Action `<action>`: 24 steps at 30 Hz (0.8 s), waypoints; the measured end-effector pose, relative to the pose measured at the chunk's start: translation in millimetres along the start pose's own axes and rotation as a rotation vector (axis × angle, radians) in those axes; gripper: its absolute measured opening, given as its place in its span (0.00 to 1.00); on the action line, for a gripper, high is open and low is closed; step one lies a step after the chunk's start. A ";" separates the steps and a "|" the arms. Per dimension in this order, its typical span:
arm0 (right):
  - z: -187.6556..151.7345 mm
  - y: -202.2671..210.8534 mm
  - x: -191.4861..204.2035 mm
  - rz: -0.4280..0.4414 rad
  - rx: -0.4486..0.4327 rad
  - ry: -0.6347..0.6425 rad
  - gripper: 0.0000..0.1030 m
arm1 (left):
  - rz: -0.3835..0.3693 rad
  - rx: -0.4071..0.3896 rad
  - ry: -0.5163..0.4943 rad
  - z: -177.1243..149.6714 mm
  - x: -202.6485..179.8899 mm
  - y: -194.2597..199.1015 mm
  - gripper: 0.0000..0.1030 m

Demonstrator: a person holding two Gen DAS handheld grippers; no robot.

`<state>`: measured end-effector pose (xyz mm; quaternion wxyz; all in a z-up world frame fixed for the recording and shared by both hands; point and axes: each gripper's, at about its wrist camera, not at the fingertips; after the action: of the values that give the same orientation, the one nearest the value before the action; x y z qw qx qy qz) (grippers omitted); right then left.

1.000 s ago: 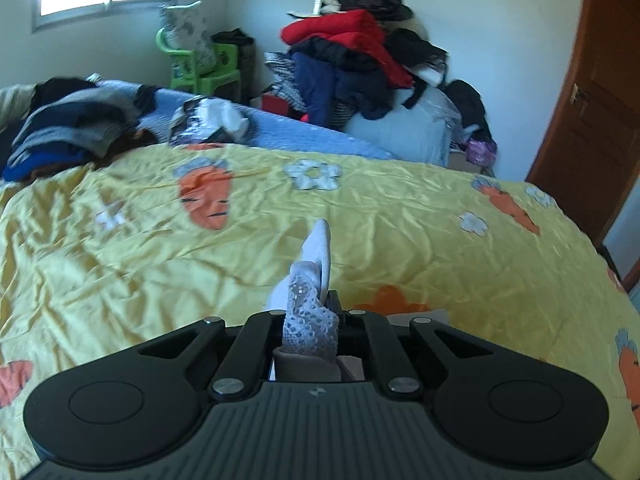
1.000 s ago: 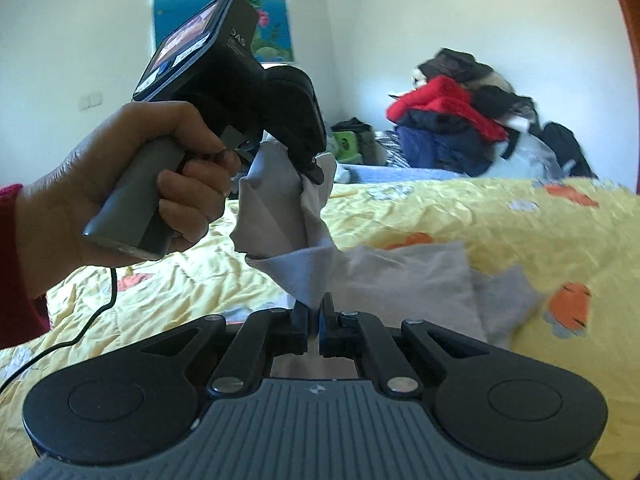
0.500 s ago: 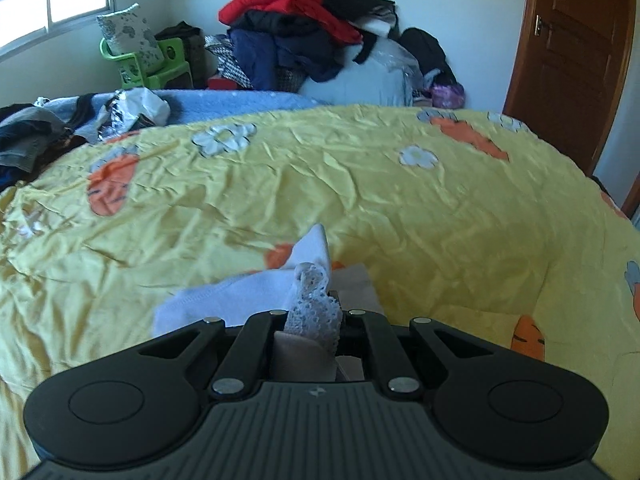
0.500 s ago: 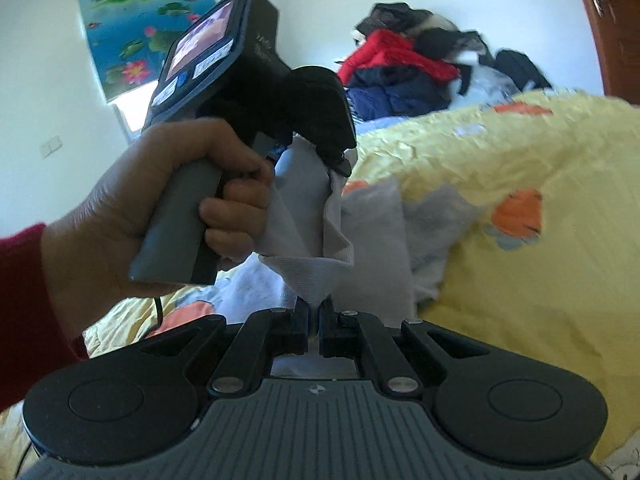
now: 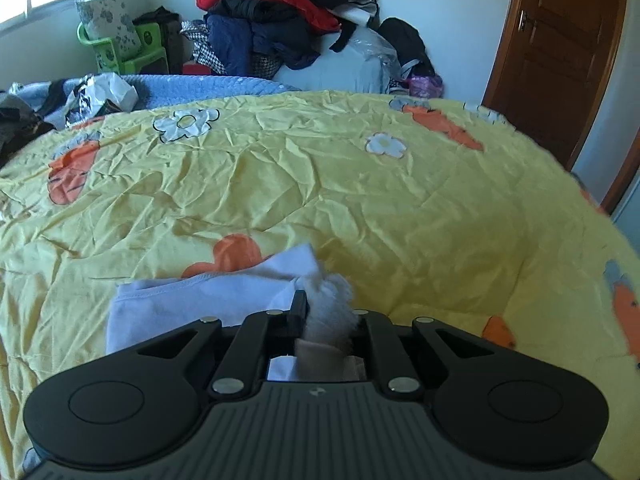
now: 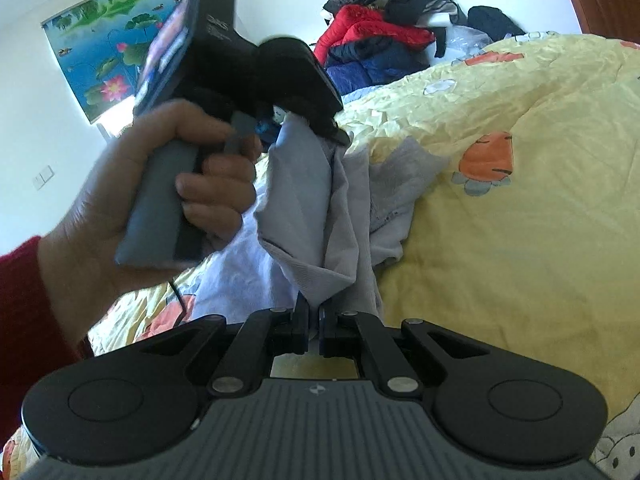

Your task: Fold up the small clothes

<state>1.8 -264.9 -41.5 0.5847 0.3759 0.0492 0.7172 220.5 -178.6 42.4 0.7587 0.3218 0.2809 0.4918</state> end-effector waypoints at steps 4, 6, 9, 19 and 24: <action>3.0 -4.4 -5.6 0.008 0.010 -0.021 0.04 | 0.005 -0.040 0.065 8.7 10.6 9.5 0.49; 2.3 -4.6 -6.6 0.010 0.012 -0.028 0.04 | 0.024 -0.108 0.096 8.1 17.4 20.9 0.70; 2.6 -6.1 -7.6 0.008 0.012 -0.032 0.05 | 0.045 -0.185 0.103 6.3 25.6 37.9 0.72; 7.9 15.0 -26.0 -0.013 -0.025 -0.100 0.32 | 0.225 -0.140 0.012 -35.6 40.7 50.6 0.72; 28.2 35.5 -23.2 -0.125 -0.132 -0.014 0.32 | 0.257 -0.128 0.019 -82.0 49.5 60.1 0.72</action>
<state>-9.0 -306.7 -14.4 0.6523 0.3378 0.0210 0.6782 143.4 -96.8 30.8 0.7057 0.3016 0.2123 0.6049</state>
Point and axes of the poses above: each gripper's, at about its wrist camera, not at the fingertips, and y roughly against the way its jaws point, x to its left, z to its top, and after that the axes turned 6 degrees about x, right-handed
